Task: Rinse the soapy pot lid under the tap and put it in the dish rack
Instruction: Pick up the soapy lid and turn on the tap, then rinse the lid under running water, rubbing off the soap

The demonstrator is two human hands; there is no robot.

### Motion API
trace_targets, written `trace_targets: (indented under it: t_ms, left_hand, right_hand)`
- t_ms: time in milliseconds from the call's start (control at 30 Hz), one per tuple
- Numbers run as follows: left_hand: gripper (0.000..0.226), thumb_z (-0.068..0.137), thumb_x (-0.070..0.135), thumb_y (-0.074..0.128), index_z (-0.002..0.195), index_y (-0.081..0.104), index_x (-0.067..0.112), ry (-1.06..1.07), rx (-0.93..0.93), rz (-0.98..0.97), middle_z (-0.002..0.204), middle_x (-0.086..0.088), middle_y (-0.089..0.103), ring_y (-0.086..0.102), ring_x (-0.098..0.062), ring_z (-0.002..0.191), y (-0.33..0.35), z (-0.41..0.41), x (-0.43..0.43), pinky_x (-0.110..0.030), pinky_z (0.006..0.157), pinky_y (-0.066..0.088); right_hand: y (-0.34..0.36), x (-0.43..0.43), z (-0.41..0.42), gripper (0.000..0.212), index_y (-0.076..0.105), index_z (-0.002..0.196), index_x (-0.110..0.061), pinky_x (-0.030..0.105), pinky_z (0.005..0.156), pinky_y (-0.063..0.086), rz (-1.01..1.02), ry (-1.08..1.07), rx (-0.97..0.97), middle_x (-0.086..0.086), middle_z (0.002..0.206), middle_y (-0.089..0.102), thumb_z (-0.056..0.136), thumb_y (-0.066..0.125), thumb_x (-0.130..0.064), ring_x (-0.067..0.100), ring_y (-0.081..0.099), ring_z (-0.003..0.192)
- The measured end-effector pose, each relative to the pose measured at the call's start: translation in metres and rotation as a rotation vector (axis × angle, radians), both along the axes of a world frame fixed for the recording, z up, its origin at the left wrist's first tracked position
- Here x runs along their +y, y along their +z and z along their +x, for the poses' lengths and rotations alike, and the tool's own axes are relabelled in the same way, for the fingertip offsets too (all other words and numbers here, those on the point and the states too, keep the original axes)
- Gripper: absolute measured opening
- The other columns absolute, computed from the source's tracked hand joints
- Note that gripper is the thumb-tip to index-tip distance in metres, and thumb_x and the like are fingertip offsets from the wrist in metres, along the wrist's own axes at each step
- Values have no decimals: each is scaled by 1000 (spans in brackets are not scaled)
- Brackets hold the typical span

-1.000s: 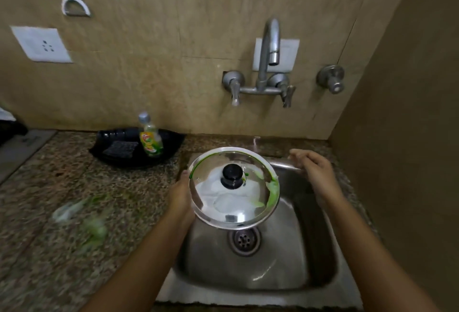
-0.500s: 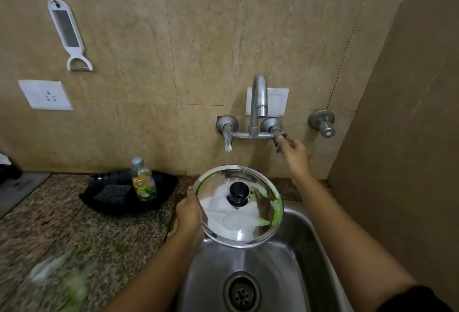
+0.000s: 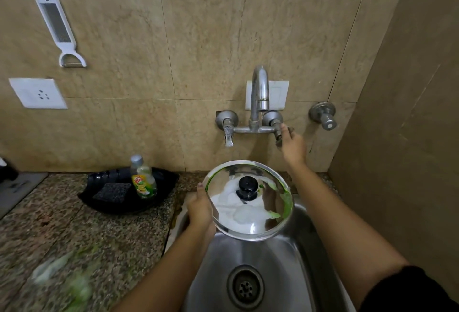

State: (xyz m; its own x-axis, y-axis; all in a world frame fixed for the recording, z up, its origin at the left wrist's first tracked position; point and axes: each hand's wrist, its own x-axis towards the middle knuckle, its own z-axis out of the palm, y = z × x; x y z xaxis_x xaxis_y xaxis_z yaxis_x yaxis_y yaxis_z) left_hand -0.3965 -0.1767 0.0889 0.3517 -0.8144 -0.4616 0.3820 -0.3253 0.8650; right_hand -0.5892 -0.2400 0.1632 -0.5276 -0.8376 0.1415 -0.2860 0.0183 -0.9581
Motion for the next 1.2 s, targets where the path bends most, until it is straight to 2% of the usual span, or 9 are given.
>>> trace_targets:
  t_ms: [200, 333, 500, 700, 833, 933, 1033, 1133, 1200]
  left_hand:
    - [40, 98, 38, 43, 93, 61, 3, -38, -23, 18, 75, -10, 62, 59, -27, 72, -7, 0, 4, -36, 76, 49]
    - [36, 99, 35, 43, 77, 57, 10, -35, -47, -2, 74, -7, 60, 59, -27, 76, -13, -5, 7, -38, 84, 51]
    - [45, 98, 34, 44, 108, 64, -5, -23, -55, 52, 101, -18, 67, 62, -29, 88, -31, -10, 11, -32, 78, 48]
    - [44, 97, 39, 45, 93, 66, 0, -57, -68, 43, 99, -19, 69, 65, -30, 86, -40, -22, 14, -37, 85, 53]
    - [41, 97, 37, 46, 82, 64, 3, -66, -91, 40, 91, -21, 67, 64, -31, 81, -38, -22, 9, -39, 78, 53]
    - [41, 97, 37, 45, 87, 63, 2, -49, -77, 42, 87, -17, 65, 63, -30, 80, -39, -19, 7, -37, 77, 52]
    - [42, 97, 39, 45, 81, 63, 4, -101, -90, 18, 74, -10, 64, 60, -24, 68, -41, -24, 12, -30, 64, 48]
    - [46, 98, 39, 43, 74, 58, 3, -140, -216, -16, 73, -16, 58, 56, -26, 71, -43, -28, 10, -27, 57, 42]
    - [46, 97, 42, 43, 79, 60, 3, -155, -221, -28, 76, -17, 59, 57, -26, 73, -41, -28, 5, -29, 61, 45]
  right_hand:
    - [-37, 62, 9, 46, 50, 135, -11, 28, 93, 37, 84, 179, 31, 1, 128, 57, 99, 42, -39, 14, 51, 116]
    - [-98, 122, 20, 42, 45, 138, -22, 34, 99, 44, 77, 248, 447, 0, 133, 57, 98, 44, -34, 19, 53, 123]
    - [-148, 162, 32, 55, 23, 150, -22, 35, 116, 26, 118, 360, 835, -4, 158, 21, 99, 35, -38, 11, 17, 145]
    - [-145, 139, 53, 51, 22, 150, -21, 30, 118, 7, -32, 748, 1190, -5, 159, 19, 100, 30, -30, 10, 10, 147]
    - [-143, 144, 39, 53, 18, 151, -23, 30, 119, 9, 49, 609, 1095, -8, 160, 12, 100, 29, -31, 3, 5, 146]
    - [-148, 160, 47, 54, 28, 149, -17, 32, 119, 17, 48, 603, 1156, -1, 157, 26, 96, 36, -25, 10, 20, 145]
    - [-133, 135, 69, 58, 44, 140, -9, 33, 117, -3, 71, 563, 1393, 9, 146, 47, 86, 33, -26, 19, 40, 137]
    - [-106, 92, 69, 62, 27, 146, -2, 42, 109, -26, 289, 376, 1557, 15, 153, 33, 92, 31, -32, 25, 25, 144]
    - [-100, 79, 69, 59, 17, 149, -1, 48, 109, -27, 414, 285, 1530, 16, 157, 23, 100, 22, -33, 29, 17, 146]
